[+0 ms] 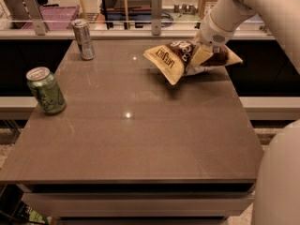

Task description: Move brown chip bag near green can

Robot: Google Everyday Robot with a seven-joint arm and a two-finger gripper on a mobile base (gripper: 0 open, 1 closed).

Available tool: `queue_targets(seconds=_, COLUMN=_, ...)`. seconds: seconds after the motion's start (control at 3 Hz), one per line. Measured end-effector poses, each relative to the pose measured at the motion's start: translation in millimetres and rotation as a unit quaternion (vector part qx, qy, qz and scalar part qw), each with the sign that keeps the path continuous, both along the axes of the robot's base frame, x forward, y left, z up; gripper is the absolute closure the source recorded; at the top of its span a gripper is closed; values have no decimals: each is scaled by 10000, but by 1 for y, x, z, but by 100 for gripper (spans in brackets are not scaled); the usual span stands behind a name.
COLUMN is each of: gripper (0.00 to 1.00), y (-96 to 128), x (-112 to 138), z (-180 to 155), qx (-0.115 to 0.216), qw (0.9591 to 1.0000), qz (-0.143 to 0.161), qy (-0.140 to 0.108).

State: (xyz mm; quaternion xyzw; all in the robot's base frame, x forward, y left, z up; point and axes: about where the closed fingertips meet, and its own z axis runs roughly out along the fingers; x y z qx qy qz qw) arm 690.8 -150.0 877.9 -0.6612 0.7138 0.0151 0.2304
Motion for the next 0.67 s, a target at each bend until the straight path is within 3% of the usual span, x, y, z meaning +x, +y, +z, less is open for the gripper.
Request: queue_targets(seconds=0.67, gripper=100, y=20, x=-21, z=45, qx=457, qw=9974, qz=547, qy=-113)
